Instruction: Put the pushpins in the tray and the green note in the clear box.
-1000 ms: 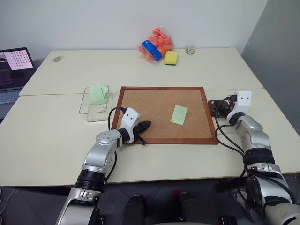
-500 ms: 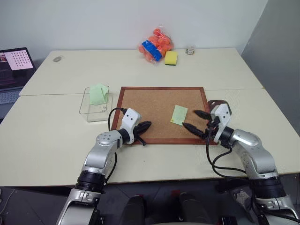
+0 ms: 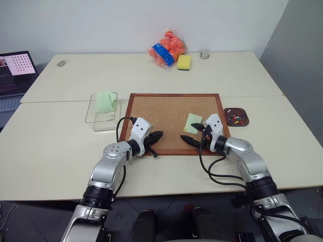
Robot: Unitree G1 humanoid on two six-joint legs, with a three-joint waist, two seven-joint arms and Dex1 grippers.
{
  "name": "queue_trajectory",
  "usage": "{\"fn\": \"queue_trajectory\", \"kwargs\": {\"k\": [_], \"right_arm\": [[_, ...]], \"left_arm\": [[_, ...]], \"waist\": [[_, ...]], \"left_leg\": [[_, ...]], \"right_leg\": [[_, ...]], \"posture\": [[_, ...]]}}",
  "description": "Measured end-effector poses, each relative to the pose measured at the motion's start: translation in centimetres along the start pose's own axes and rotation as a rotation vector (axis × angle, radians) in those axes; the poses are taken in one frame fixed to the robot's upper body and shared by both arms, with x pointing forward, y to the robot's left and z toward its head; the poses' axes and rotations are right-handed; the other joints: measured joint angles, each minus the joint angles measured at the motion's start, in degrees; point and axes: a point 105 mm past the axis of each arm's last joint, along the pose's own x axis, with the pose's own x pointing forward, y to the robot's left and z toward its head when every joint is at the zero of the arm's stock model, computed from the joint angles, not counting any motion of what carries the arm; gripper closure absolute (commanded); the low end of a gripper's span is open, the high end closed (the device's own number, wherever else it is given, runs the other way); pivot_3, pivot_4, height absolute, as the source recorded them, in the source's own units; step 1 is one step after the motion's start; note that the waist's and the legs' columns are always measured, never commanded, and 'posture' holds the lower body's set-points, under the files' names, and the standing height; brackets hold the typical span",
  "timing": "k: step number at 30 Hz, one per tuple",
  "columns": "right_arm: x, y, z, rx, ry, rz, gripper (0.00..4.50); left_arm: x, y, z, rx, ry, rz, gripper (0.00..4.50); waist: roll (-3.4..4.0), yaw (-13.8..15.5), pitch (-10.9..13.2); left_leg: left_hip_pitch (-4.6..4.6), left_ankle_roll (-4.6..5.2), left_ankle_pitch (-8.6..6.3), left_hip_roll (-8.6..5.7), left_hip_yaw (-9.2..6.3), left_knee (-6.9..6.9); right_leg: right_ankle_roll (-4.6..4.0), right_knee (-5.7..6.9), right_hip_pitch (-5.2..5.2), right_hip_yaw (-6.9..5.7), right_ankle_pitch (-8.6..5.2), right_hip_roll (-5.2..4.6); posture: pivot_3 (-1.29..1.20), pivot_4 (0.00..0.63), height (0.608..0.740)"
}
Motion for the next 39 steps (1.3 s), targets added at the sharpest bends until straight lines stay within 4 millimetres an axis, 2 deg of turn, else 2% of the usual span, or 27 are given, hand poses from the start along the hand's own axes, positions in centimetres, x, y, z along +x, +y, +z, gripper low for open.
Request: {"fn": "queue_trajectory", "kwargs": {"k": [4, 12, 16, 34, 39], "right_arm": [[0.5, -0.4, 0.1, -0.015, 0.001, -0.006, 0.41], [2.0, 0.6, 0.5, -0.001, -0.027, 0.029, 0.41], [2.1, 0.8, 0.4, -0.009, -0.025, 0.046, 0.99], [2.3, 0.0, 0.5, -0.034, -0.009, 0.005, 4.46], [2.2, -0.1, 0.5, -0.039, -0.008, 0.001, 4.46]], "left_arm": [[-0.2, 0.0, -0.1, 0.002, 0.002, 0.004, 4.50], [-0.3, 0.1, -0.1, 0.001, 0.004, 0.009, 4.50], [-0.3, 0.1, -0.1, 0.001, 0.004, 0.010, 4.50], [-0.3, 0.1, -0.1, 0.001, 0.005, 0.010, 4.50], [-0.3, 0.0, -0.1, -0.001, 0.004, 0.013, 4.50]], "waist": [[0.00, 0.0, 0.0], [0.01, -0.1, 0.0], [0.01, -0.1, 0.0], [0.00, -0.1, 0.0], [0.00, -0.1, 0.0]], "left_leg": [[0.01, 0.00, 0.00, 0.02, 0.00, 0.00], [0.02, 0.00, 0.00, 0.03, 0.00, 0.00], [0.02, 0.00, 0.00, 0.04, 0.00, 0.00], [0.02, 0.00, 0.00, 0.04, 0.00, 0.00], [0.02, 0.00, 0.00, 0.04, 0.00, 0.00]], "right_leg": [[0.00, 0.01, 0.00, 0.00, 0.00, 0.00], [0.00, 0.02, 0.00, 0.00, 0.00, 0.02], [0.00, 0.02, 0.00, -0.01, 0.00, 0.02], [-0.01, 0.03, 0.00, 0.00, 0.00, 0.02], [-0.01, 0.03, 0.00, 0.00, 0.00, 0.02]], "posture": [[0.00, 0.150, 0.740], [0.00, 0.150, 0.740], [0.00, 0.150, 0.740], [0.00, 0.150, 0.740], [0.00, 0.150, 0.740]]}}
